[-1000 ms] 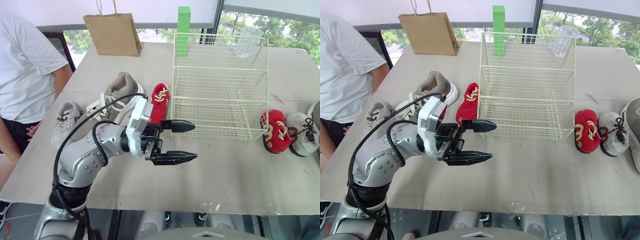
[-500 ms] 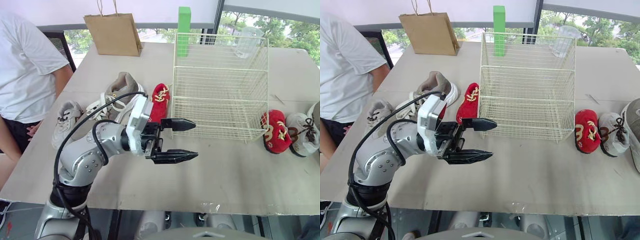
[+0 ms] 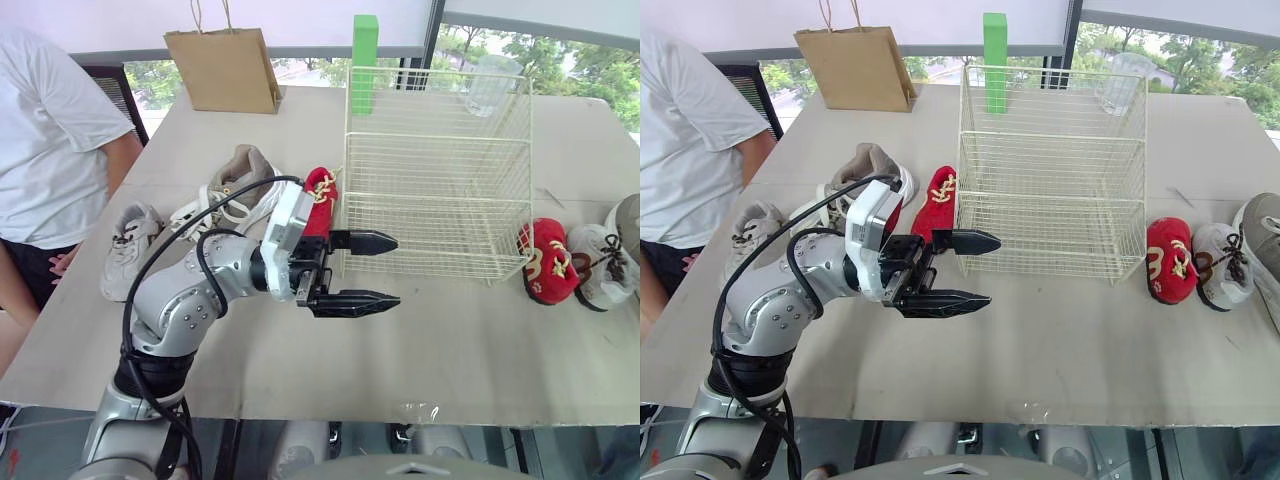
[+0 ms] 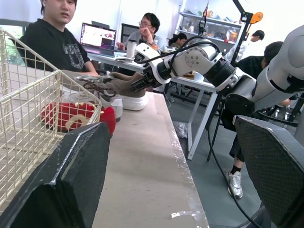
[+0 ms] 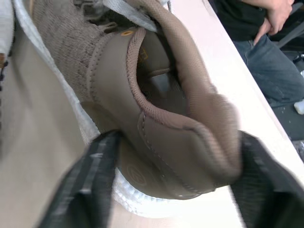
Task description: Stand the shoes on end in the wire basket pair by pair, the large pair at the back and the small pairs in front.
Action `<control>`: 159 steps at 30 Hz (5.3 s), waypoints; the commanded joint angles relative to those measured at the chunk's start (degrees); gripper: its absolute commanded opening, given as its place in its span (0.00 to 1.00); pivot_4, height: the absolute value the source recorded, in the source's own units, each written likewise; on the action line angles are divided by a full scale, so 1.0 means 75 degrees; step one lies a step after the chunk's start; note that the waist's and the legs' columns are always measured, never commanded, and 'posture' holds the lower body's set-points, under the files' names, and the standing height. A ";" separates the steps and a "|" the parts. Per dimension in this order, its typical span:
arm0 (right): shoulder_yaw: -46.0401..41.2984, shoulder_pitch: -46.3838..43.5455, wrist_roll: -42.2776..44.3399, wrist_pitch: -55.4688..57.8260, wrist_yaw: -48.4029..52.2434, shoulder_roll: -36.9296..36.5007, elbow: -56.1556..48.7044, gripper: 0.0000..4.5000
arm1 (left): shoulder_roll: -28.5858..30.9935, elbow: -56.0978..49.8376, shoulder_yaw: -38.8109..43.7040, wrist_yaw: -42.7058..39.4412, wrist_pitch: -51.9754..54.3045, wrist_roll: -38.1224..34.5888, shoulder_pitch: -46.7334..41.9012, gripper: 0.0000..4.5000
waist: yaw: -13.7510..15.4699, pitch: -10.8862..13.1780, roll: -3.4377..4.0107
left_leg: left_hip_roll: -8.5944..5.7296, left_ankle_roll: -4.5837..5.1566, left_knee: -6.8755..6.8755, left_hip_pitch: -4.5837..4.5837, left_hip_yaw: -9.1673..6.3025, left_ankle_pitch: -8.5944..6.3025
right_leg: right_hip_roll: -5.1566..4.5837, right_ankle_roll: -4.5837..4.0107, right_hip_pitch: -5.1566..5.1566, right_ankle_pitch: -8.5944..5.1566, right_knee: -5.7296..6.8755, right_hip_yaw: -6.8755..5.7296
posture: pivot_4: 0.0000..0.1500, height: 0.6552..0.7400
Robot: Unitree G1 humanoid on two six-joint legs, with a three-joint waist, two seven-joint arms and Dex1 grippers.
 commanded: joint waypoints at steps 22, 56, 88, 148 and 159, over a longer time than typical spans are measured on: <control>-0.1816 -0.0438 -0.0478 -0.2340 -0.0092 0.0924 -0.3906 0.00 | -0.1163 0.1806 0.0505 0.0282 0.0188 -0.0225 -0.1624 1.00 | 0.0050 0.0026 0.0147 | -0.0005 0.0003 -0.0047 0.0054 0.0018 -0.0004 | 0.0008 0.0003 0.0024 -0.0003 -0.0010 0.0039 | 1.00 1.00; 0.5497 -0.9157 0.1484 -0.5676 0.6781 -0.5330 -0.0781 0.00 | -0.0405 1.1111 -0.1422 -0.4158 -0.1872 0.4307 -1.0464 1.00 | 0.0026 0.0185 0.0025 | -0.0043 0.0071 0.0042 -0.0187 0.0051 -0.0050 | -0.0020 0.0103 -0.0172 0.0019 -0.0051 0.0058 | 1.00 1.00; 0.1060 -0.8305 0.2254 0.3361 0.4820 -0.1398 -0.1685 1.00 | 0.0253 1.0290 -0.0115 -0.2293 -0.0509 0.1347 -0.9238 0.11 | -0.0008 0.0188 0.0027 | -0.0042 0.0109 0.0229 -0.0212 0.0055 -0.0072 | -0.0082 0.0104 -0.0206 0.0026 0.0169 0.0061 | 1.00 1.00; 0.4109 -0.8508 1.1201 -0.0631 -0.3161 -0.0359 -0.0441 0.18 | -0.1891 0.3150 0.1986 0.1536 0.0827 0.0681 -0.5020 0.62 | -0.0118 0.0186 0.0040 | -0.0070 0.0110 0.0222 -0.0185 0.0041 -0.0063 | -0.0072 0.0107 -0.0168 0.0036 0.0170 0.0075 | 1.00 1.00; 0.4681 -1.0005 0.6062 -0.2701 0.2729 -0.1830 0.2051 0.18 | -0.1241 0.0854 0.2457 0.2118 0.1418 -0.0445 -0.2689 1.00 | -0.0157 0.0187 0.0041 | -0.0070 0.0109 0.0201 -0.0169 0.0058 -0.0063 | -0.0065 0.0107 -0.0164 0.0035 0.0148 0.0087 | 1.00 1.00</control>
